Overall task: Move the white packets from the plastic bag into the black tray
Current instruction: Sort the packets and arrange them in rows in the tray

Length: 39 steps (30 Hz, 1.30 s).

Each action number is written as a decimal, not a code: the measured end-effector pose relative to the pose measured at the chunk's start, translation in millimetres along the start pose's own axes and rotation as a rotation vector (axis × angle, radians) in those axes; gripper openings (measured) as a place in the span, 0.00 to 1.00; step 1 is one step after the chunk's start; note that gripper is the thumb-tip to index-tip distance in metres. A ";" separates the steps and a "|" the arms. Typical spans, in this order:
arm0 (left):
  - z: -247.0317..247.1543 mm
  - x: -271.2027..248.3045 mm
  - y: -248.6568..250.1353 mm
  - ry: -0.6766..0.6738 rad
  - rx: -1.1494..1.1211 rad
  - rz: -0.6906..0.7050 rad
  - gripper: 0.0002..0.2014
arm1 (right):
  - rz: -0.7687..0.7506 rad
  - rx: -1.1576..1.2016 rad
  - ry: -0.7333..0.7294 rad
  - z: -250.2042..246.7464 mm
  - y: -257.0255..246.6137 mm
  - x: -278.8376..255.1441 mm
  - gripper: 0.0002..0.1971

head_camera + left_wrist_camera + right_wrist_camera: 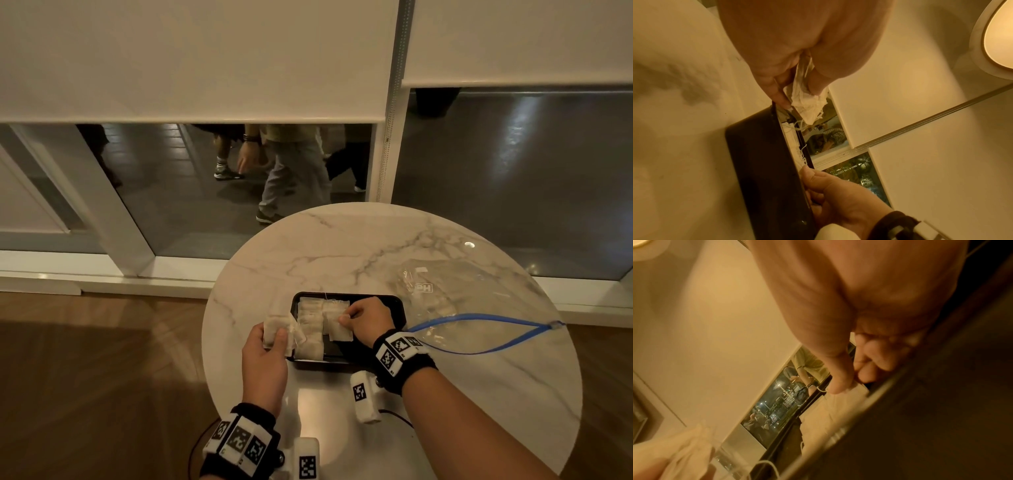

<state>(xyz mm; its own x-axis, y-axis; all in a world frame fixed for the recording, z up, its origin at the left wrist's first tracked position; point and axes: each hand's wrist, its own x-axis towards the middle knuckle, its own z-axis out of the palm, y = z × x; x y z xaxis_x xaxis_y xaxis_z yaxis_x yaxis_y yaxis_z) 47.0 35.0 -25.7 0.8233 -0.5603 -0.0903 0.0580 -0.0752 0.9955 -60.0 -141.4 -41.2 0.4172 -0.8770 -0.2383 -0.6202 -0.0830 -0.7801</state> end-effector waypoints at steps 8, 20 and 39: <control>2.3 0.3 -1.0 -0.007 0.002 0.025 0.07 | 0.060 0.019 -0.017 8.0 0.0 -0.6 0.08; 3.0 1.5 -0.8 -0.012 0.001 0.031 0.07 | 0.065 0.022 -0.006 7.8 3.0 3.9 0.09; 2.8 0.9 2.2 -0.013 -0.007 0.038 0.07 | 0.076 0.023 -0.008 7.7 1.9 8.1 0.09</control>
<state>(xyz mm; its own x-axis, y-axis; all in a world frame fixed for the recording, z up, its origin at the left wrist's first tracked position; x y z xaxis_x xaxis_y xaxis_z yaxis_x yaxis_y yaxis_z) 46.3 32.0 -23.7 0.8176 -0.5734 -0.0523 0.0303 -0.0477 0.9984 -52.7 -145.0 -49.0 0.3750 -0.8764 -0.3022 -0.6350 -0.0053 -0.7725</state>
